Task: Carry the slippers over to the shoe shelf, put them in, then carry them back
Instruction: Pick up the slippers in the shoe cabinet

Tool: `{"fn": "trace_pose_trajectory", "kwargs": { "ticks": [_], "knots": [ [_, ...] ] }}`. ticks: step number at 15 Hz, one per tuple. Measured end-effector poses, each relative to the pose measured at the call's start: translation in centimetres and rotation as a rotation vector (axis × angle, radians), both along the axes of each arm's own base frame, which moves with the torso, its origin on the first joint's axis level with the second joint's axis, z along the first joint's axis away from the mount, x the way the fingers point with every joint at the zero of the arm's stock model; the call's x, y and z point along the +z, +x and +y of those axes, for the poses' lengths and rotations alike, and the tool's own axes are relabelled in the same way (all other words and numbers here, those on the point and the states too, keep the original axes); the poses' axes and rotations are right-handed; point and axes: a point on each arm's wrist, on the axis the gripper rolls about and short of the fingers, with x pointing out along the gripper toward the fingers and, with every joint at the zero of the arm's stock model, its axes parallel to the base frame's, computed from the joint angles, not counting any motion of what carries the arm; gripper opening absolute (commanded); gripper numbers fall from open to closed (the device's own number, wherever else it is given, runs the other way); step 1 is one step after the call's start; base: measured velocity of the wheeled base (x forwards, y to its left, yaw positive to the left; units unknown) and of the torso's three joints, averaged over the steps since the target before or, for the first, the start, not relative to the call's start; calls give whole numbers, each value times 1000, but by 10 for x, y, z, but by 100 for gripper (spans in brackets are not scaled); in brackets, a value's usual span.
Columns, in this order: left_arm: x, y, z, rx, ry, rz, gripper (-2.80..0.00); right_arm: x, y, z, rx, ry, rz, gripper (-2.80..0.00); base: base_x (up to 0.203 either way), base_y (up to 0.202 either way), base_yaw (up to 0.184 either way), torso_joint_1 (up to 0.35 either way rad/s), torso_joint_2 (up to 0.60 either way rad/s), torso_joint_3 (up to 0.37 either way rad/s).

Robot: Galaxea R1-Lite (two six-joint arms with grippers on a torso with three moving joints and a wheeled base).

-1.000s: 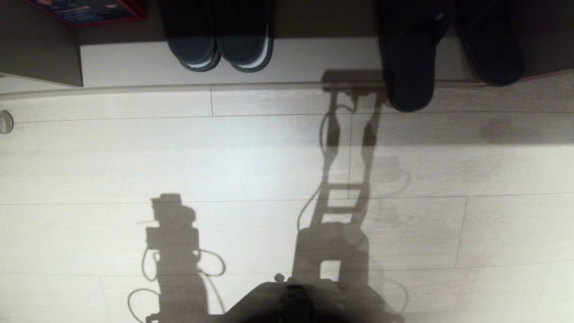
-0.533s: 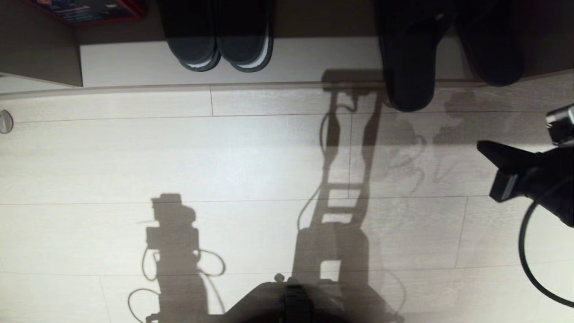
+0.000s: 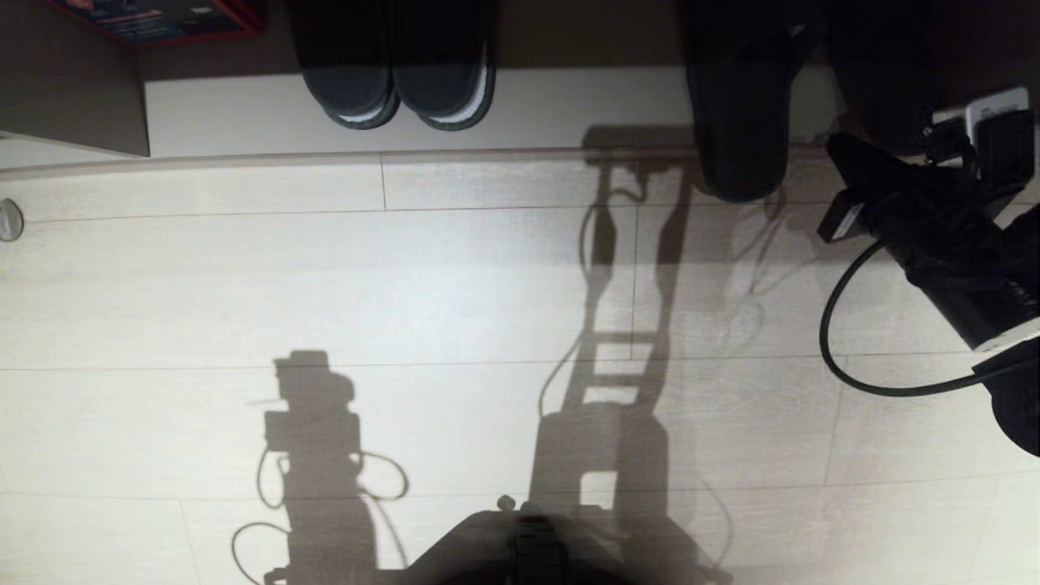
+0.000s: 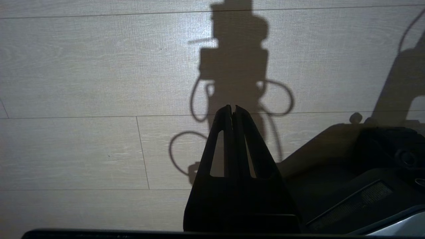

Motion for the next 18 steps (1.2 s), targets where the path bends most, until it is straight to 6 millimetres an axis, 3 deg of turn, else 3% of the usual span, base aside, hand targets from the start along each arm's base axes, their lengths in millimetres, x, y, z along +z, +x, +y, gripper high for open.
{"fn": "trace_pose_trajectory", "kwargs": {
  "ticks": [5, 10, 11, 18],
  "knots": [
    [0, 0, 0, 0, 1, 0, -280, 17, 13, -4, -13, 5, -70, -280, 0, 0, 0, 0, 0, 0],
    [0, 0, 0, 0, 1, 0, -280, 32, 10, -8, -2, -8, -108, -280, 0, 0, 0, 0, 0, 0],
    [0, 0, 0, 0, 1, 0, -280, 31, 7, -8, 9, -15, -90, 0, 0, 0, 0, 0, 0, 0],
    [0, 0, 0, 0, 1, 0, -280, 30, -23, -9, 65, -54, 45, 0, 0, 0, 0, 0, 0, 0]
  ]
}}
